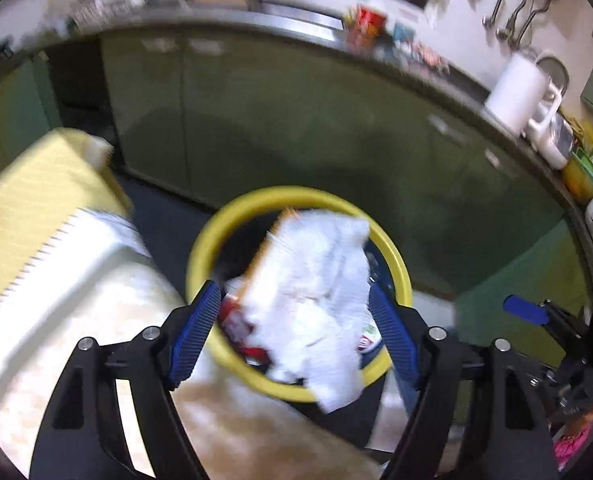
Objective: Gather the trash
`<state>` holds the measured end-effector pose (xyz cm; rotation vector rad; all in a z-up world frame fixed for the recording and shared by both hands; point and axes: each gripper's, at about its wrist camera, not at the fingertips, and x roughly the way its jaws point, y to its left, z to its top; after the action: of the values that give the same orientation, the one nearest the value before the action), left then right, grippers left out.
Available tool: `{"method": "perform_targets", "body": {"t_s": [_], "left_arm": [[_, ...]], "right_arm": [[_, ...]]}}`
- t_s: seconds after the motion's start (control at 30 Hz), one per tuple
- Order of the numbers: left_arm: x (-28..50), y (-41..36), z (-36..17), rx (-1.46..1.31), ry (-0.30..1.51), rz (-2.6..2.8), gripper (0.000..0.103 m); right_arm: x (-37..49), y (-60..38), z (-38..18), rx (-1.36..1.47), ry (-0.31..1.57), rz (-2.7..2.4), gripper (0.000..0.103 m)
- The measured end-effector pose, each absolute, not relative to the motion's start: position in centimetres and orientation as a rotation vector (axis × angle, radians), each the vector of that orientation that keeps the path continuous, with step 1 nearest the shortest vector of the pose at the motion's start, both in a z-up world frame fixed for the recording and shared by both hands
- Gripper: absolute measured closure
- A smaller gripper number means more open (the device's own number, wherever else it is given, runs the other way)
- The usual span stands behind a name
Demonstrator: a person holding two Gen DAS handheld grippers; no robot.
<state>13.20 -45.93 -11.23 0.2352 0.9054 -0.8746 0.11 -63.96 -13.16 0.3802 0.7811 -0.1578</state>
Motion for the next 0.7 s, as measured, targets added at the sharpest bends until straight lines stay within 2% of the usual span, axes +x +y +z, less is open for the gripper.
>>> {"method": "perform_targets", "body": {"t_s": [0.1,0.17,0.33,0.7], "left_arm": [[11.3,-41.8,-7.5,0.244,0.743,-0.798,0.028],[10.0,-38.5,-5.7,0.228,0.667,-0.745,0.015],[6.0,-29.2,-3.3,0.192,0.554,-0.598,0.007],[-0.7,-12.7,-3.7,0.059,0.586,-0.237,0.007]], "right_arm": [[0.7,-63.0,-13.2,0.374,0.789,-0.141,0.017],[1.1,-62.0,-13.2,0.371,0.794,-0.124,0.017],[1.6,-59.1,-12.7,0.339,0.802,-0.076,0.017],[0.6,-51.0,-9.3,0.199,0.753,-0.010,0.017]]}}
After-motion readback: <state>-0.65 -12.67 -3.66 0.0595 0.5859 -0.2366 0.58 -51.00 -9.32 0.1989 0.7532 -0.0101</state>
